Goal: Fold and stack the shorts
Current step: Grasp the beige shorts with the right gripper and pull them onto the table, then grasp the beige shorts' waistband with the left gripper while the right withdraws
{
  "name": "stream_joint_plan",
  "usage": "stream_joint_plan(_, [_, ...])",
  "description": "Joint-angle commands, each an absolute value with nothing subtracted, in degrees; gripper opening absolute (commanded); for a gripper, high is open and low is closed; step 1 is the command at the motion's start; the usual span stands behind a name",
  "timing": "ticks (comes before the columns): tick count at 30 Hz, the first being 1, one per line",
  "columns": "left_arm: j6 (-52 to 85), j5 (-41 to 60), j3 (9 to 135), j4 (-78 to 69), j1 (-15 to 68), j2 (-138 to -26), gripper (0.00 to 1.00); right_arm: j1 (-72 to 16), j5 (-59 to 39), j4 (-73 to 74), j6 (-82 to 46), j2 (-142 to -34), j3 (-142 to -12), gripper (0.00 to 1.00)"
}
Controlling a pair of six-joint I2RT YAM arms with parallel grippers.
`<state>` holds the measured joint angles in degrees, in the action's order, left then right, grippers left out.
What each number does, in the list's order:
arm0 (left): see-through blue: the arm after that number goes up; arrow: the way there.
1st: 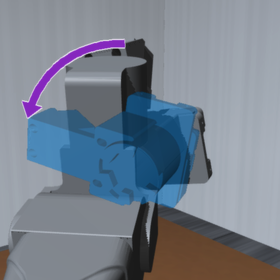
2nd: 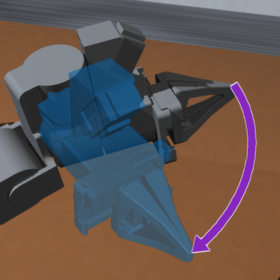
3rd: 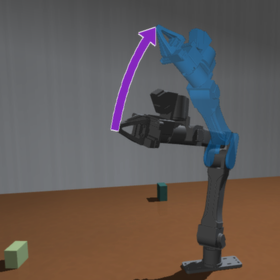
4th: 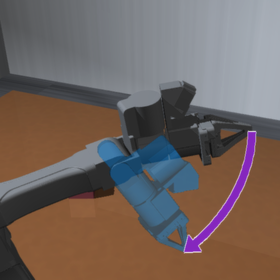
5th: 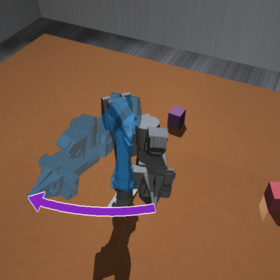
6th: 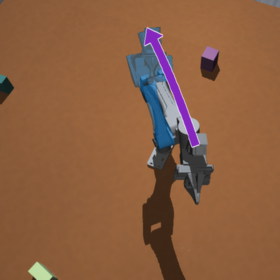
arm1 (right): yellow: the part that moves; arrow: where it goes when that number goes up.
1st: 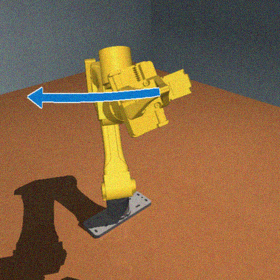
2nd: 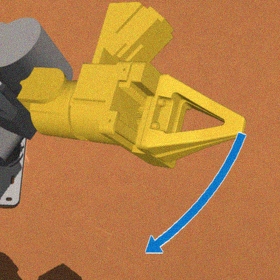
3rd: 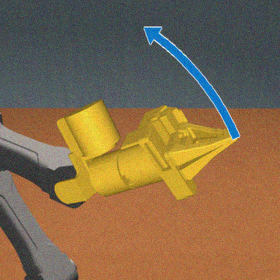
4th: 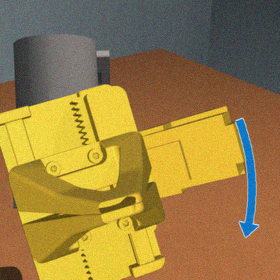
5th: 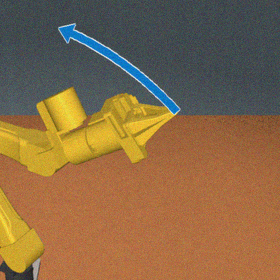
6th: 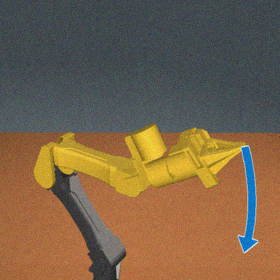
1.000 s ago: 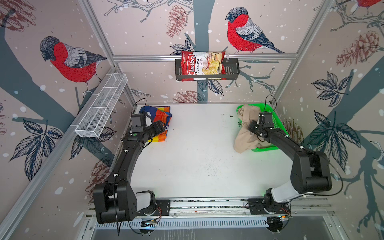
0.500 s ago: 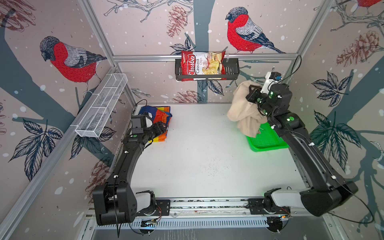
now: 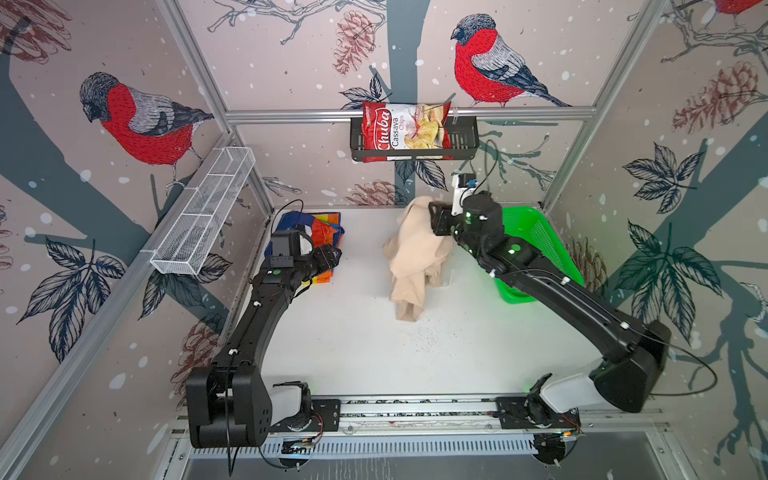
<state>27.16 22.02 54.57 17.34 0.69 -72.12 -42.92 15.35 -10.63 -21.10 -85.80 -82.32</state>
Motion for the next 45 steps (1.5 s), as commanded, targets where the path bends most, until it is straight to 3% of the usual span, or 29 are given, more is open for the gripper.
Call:
stream_joint_plan(1, [26.5, 18.9, 55.0, 18.2, 2.0, -72.2, 0.72, -42.7, 14.7, -10.6, -22.8, -87.2, -82.1, 0.67])
stream_joint_plan(7, [25.1, 12.5, 56.8, 21.2, 10.0, -73.4, 0.74, -38.1, 22.1, -14.0, -25.6, -82.3, -76.6, 0.84])
stream_joint_plan(15, [19.9, 1.3, 64.8, 21.4, 36.3, -81.0, 0.75, -24.9, 22.4, -14.3, -30.7, -65.0, -59.0, 0.89])
stream_joint_plan(22, [17.4, -2.4, 78.7, 25.7, 50.4, -96.9, 0.72, -18.9, 20.3, -14.9, -30.3, -55.4, -51.2, 0.92])
stream_joint_plan(40, [16.9, -21.0, 110.3, 42.6, 52.2, -135.3, 0.87, -11.4, 10.1, -11.5, -29.0, -53.8, -42.4, 0.94])
stream_joint_plan(42, [17.4, -19.7, 111.8, 43.5, 51.4, -137.4, 0.81, -10.9, 9.4, -11.3, -29.1, -53.5, -41.9, 0.94])
stream_joint_plan(45, [17.5, -16.6, 111.0, 42.3, 50.2, -137.5, 0.49, -10.3, 8.8, -10.9, -29.5, -52.9, -40.9, 0.94])
